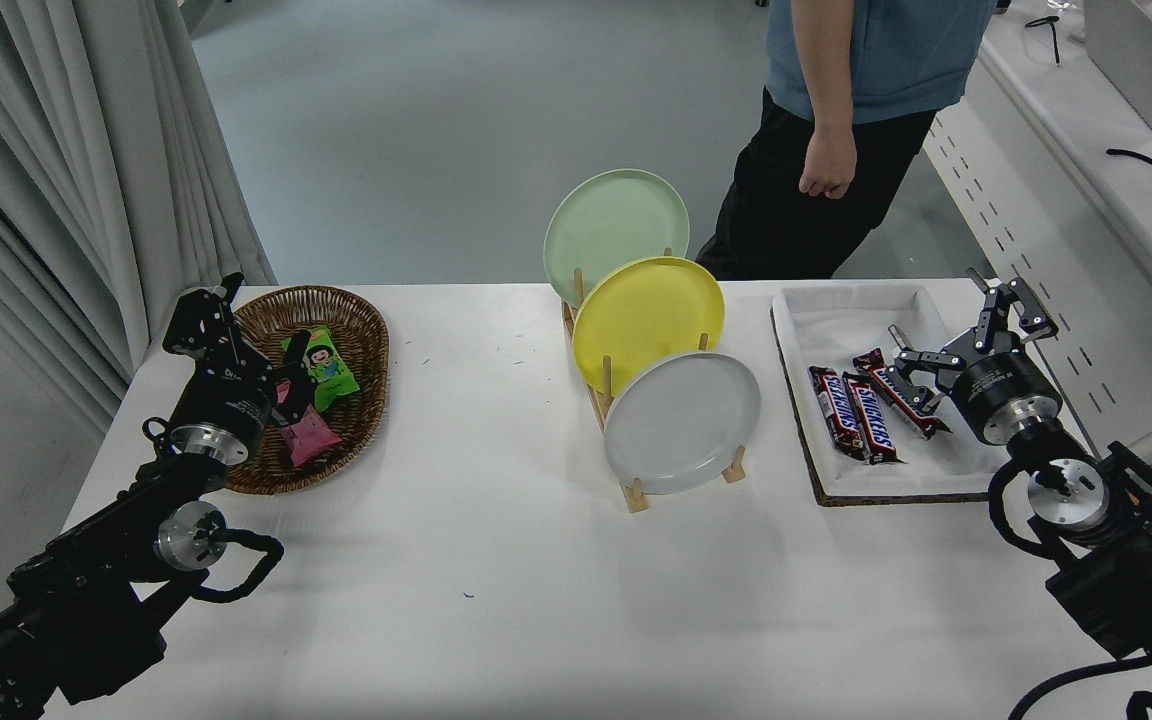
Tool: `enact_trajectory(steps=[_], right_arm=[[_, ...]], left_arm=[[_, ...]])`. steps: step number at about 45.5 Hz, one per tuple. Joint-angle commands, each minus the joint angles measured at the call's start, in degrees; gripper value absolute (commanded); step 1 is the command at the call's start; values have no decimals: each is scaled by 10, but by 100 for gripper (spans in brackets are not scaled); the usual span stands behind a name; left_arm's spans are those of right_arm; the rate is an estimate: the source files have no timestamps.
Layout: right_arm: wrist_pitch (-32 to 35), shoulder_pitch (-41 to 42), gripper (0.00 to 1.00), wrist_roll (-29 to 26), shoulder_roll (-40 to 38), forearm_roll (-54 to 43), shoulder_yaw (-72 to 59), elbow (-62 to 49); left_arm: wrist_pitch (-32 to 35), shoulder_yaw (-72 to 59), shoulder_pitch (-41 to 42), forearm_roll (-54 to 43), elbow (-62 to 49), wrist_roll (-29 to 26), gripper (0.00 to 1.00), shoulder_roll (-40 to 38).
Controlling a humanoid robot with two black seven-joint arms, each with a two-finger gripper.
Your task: Place the plate on the table
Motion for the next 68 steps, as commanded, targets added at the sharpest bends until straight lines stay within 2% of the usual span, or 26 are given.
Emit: enact_trajectory(steps=[1,45,54,68], right_arm=[[-1,1,99,0,2,1,1,-4],[-4,12,99,0,-5,2,5,-10],[-2,34,99,-2,-59,-8,-11,-6],[3,75,99,-4,-138,-1,-181,-3]], left_arm=[[0,0,0,0,0,0,100,0],[0,0,0,0,0,0,100,0],[0,0,0,0,0,0,100,0],[0,0,0,0,0,0,100,0]])
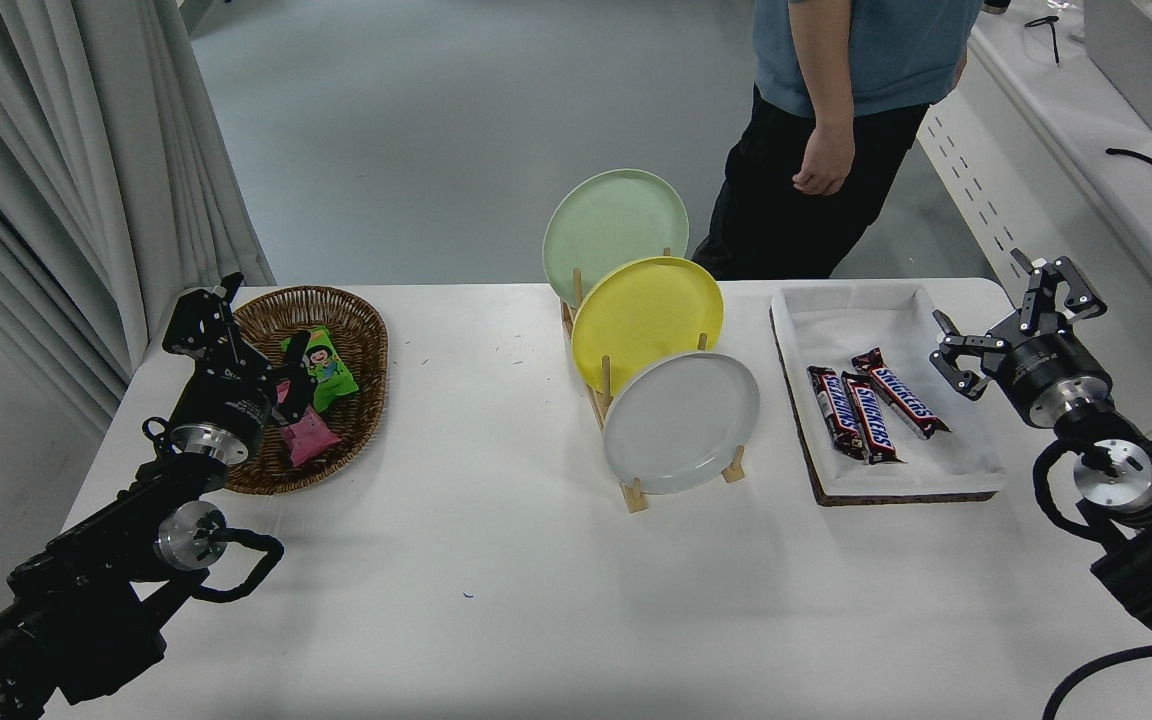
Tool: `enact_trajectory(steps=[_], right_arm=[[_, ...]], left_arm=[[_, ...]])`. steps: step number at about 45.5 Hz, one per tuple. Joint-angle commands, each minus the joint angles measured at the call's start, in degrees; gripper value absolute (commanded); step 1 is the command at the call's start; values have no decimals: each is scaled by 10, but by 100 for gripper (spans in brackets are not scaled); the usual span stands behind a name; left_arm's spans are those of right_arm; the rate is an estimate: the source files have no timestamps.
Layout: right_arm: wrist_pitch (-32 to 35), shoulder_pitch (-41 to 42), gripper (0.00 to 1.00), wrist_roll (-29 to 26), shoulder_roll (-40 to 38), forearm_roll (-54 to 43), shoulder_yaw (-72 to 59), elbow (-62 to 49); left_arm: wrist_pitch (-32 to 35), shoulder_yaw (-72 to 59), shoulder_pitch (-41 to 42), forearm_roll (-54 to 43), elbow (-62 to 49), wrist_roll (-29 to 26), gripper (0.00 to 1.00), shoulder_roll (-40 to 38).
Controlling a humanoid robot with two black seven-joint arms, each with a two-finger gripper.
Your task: Place the plate on the table
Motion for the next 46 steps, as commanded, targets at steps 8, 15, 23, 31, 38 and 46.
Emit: enact_trajectory(steps=[8,15,23,31,38,46], right_arm=[[6,68,99,-1,-77,-1,-153,5],[9,126,99,-2,-108,-1,-305,14],[25,199,99,-2,-141,1,-443,79],[24,221,99,-2,-143,1,-452,90],[24,231,99,-2,-148,0,-480,123],[-29,251,99,-2,-158,50,-553,190]], left_arm=[[0,0,0,0,0,0,100,0],[0,0,0,0,0,0,100,0],[1,0,0,0,0,0,100,0],[0,0,0,0,0,0,100,0],[1,0,0,0,0,0,100,0],[0,0,0,0,0,0,100,0]])
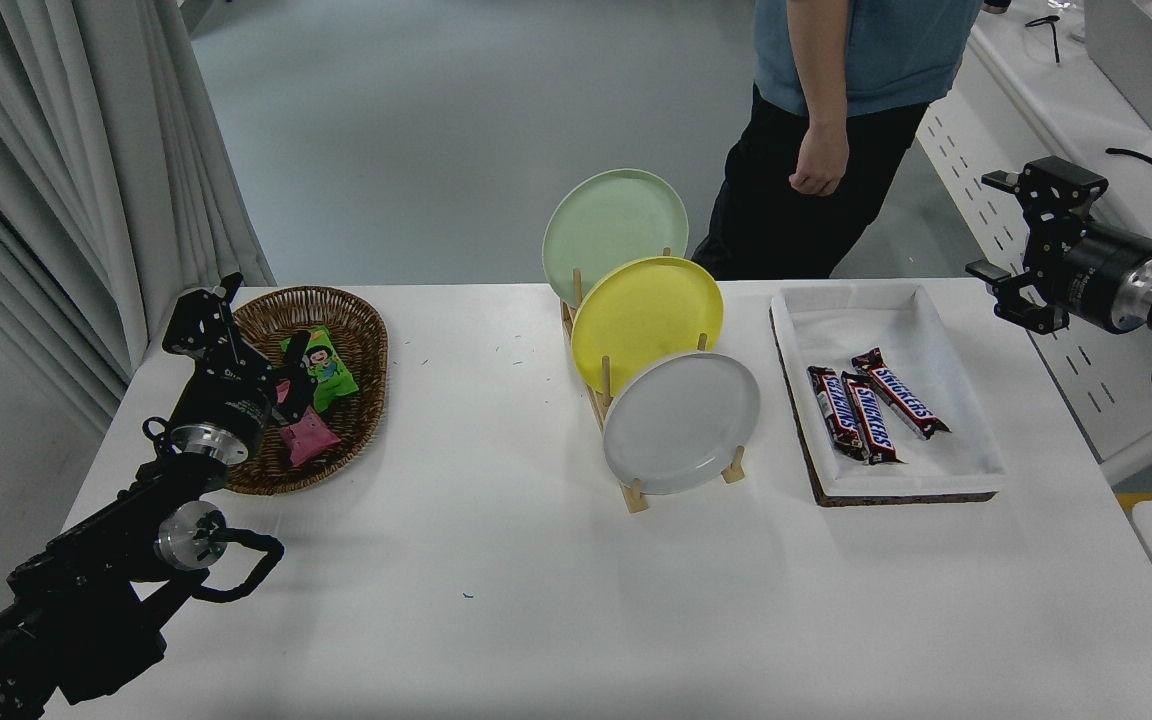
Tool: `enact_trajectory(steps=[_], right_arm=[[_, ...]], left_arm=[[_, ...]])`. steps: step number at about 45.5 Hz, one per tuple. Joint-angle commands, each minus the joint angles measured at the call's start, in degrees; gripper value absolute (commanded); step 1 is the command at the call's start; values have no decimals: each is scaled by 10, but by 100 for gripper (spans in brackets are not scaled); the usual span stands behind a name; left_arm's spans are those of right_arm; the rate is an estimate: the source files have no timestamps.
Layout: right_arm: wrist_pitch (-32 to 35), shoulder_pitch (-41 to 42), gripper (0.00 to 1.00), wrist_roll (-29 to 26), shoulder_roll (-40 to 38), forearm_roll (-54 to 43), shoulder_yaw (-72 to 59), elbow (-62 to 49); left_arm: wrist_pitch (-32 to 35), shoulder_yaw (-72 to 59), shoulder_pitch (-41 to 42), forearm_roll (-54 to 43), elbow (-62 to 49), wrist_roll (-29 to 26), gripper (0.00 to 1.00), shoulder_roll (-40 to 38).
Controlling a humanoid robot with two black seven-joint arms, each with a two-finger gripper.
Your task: Place the plate on the table
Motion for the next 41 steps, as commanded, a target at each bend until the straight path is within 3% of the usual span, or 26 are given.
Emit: enact_trajectory(steps=[1,12,26,41], right_arm=[[-59,31,99,0,-17,63,-86,86],[-194,97,99,-9,-67,179,-190,250],[-265,100,99,-92,-46,207,-211,277],[-234,117,99,-102,-38,234,-208,315]], left_arm=[[1,0,0,0,0,0,100,0],[1,0,-1,0,0,0,100,0],[1,0,0,0,0,0,100,0],[1,0,0,0,0,0,100,0]])
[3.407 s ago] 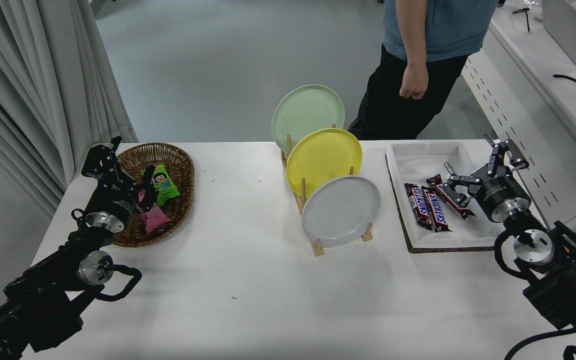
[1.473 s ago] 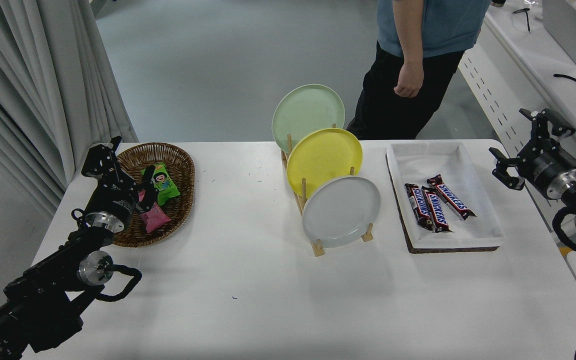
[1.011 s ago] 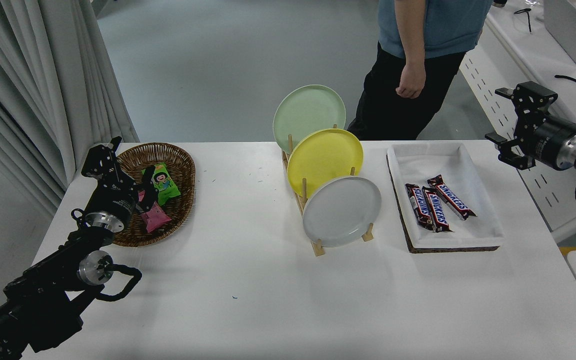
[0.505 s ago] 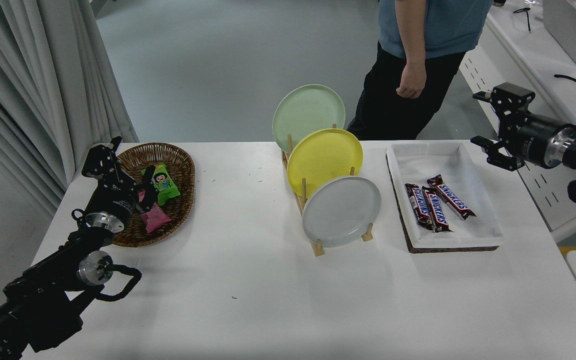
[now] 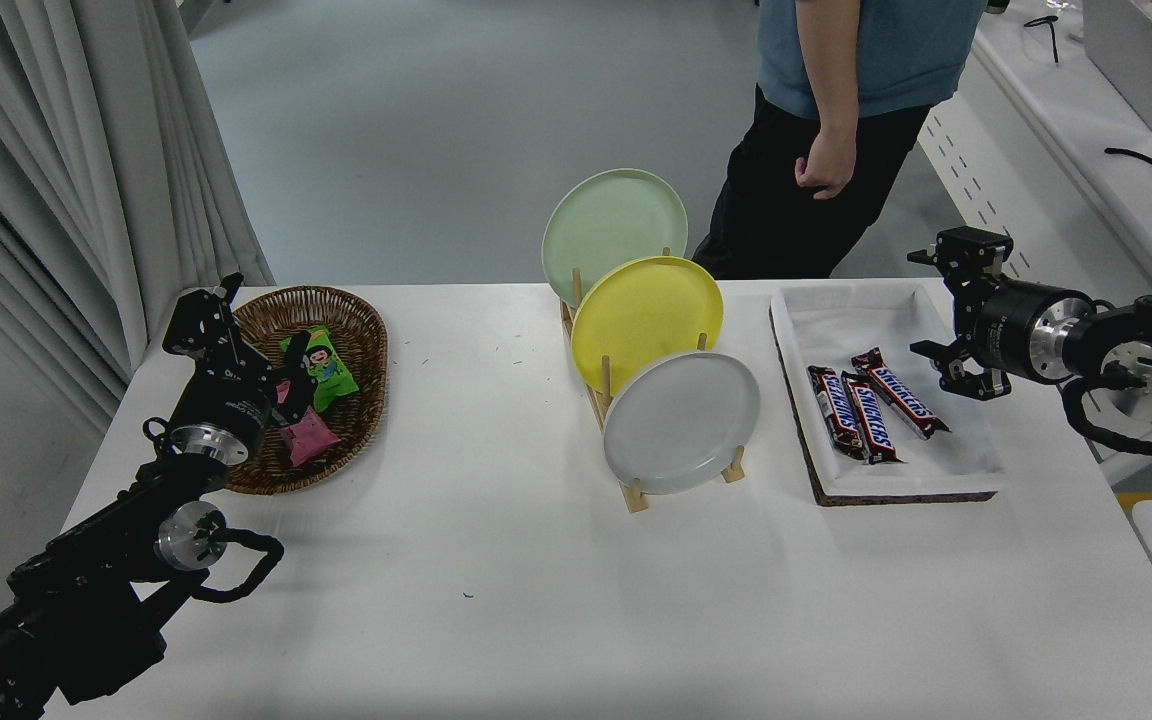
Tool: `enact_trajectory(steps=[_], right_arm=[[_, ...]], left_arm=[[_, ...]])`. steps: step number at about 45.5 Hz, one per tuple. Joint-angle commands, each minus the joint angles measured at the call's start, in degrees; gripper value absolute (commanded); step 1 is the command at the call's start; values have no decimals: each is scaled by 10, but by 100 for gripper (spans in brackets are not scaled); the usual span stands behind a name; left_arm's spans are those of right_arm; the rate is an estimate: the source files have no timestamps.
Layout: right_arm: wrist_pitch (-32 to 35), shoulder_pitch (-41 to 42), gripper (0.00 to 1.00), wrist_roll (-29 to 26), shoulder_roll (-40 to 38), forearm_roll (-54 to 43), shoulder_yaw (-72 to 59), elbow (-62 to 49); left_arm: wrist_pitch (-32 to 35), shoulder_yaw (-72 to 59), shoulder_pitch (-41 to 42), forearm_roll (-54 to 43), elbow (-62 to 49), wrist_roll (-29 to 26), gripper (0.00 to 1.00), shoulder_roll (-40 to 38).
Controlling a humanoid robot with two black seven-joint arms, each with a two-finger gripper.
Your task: Place the plate on the table
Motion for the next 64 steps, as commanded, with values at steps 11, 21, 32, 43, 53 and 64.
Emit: enact_trajectory(steps=[11,21,32,43,53,64], right_arm=[[19,19,99,-12,44,19,-3,33],[19,19,99,-12,85,29,13,35],[-42,19,99,-12,125,69,27,30],[-116,28,99,-12,170,99,28,26],[-116,21,99,-12,205,110,28,25],[-147,22,99,-12,226,168,27,23]], left_arm=[[0,0,0,0,0,0,100,0],[0,0,-1,0,0,0,100,0],[0,0,0,0,0,0,100,0],[0,0,-1,0,0,0,100,0],[0,0,-1,0,0,0,100,0],[0,0,0,0,0,0,100,0]])
